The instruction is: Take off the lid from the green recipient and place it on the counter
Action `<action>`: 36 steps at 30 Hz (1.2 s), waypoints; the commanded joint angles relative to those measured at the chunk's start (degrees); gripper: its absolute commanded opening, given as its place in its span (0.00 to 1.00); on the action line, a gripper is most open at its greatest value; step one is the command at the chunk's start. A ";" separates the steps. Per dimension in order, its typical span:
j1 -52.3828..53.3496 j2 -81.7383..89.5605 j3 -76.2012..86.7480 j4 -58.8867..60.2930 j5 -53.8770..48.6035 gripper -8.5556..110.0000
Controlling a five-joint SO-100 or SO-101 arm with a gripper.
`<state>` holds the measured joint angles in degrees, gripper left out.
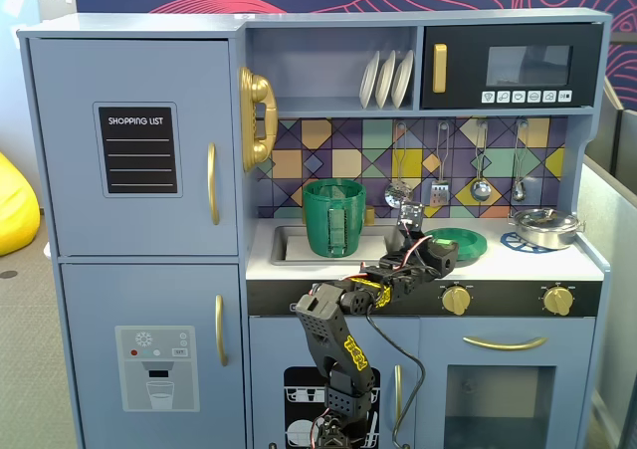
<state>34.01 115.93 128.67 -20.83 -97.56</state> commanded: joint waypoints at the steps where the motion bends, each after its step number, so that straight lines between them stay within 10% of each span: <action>1: 0.35 1.93 -0.70 -2.81 3.43 0.29; 12: -0.26 9.23 -1.14 2.72 3.52 0.32; 28: -17.23 57.13 8.53 77.17 -2.90 0.28; 36: -30.94 64.60 23.12 84.90 2.72 0.26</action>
<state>8.53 176.84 146.25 64.25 -96.86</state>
